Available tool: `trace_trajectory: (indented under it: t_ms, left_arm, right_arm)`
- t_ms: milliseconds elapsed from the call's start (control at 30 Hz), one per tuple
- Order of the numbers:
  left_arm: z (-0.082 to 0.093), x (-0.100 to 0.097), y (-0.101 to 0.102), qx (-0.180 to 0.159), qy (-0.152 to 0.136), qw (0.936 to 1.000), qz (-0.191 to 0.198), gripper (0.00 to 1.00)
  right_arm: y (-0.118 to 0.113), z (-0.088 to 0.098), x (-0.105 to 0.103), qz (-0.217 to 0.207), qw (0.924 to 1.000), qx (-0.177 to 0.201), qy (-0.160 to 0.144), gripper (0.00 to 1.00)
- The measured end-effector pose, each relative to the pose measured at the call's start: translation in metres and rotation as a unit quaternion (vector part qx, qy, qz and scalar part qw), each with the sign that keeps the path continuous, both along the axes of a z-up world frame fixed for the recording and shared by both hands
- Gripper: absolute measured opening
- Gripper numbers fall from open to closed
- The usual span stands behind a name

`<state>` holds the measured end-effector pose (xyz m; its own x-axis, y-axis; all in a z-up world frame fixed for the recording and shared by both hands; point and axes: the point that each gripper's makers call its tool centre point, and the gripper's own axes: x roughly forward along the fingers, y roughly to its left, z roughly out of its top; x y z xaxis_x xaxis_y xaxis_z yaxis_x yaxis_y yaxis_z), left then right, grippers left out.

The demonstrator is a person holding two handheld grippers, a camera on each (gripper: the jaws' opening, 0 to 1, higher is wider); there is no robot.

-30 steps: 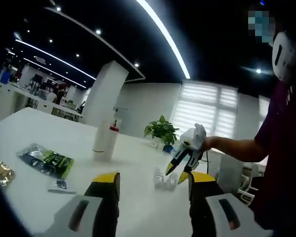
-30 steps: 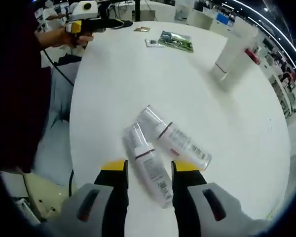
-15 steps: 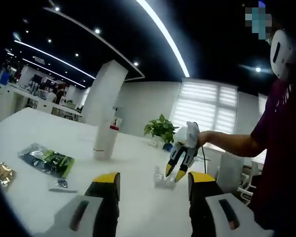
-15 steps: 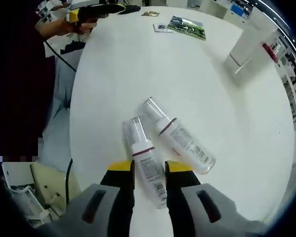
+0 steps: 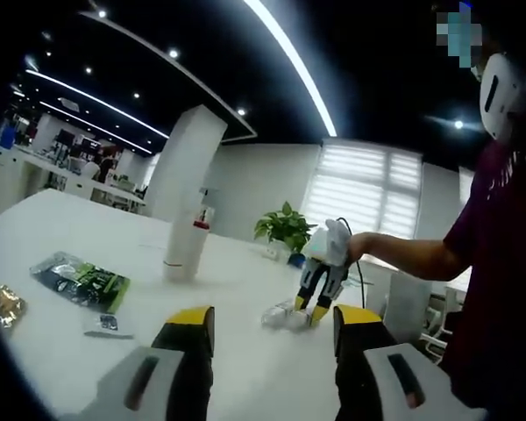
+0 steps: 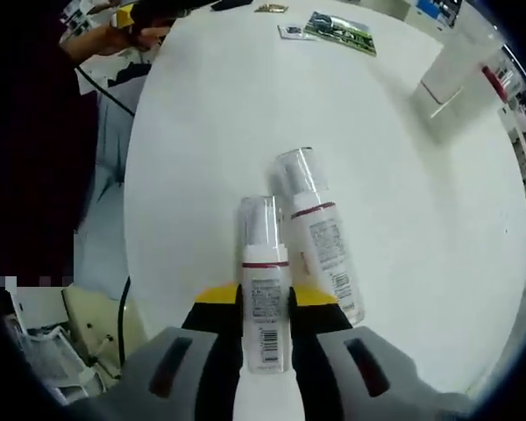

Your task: Arrange the skincare products in the storage area until every visible bottle or jar stands upright without overlapping.

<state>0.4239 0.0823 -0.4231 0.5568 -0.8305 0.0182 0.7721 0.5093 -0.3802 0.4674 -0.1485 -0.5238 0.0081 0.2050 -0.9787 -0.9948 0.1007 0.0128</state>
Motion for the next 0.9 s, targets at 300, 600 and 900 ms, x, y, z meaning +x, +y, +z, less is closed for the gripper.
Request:
trace_trajectory:
  t_ms: [300,600,900]
  left_arm:
    - [0.001,-0.003,-0.001,-0.003,0.0,1.0,-0.005,0.55]
    - [0.002,-0.006,-0.001,-0.002,-0.001,1.0,-0.007,0.54]
    - [0.0,-0.01,-0.005,0.0,0.003,0.9999,-0.013,0.53]
  right_arm:
    - [0.006,0.001,-0.014,0.03,0.9996,0.001,0.0,0.18]
    - [0.023,0.012,-0.018,0.026,0.9988,0.04,-0.004,0.17]
    - [0.061,0.042,-0.016,0.001,0.9875,0.158,0.001,0.17]
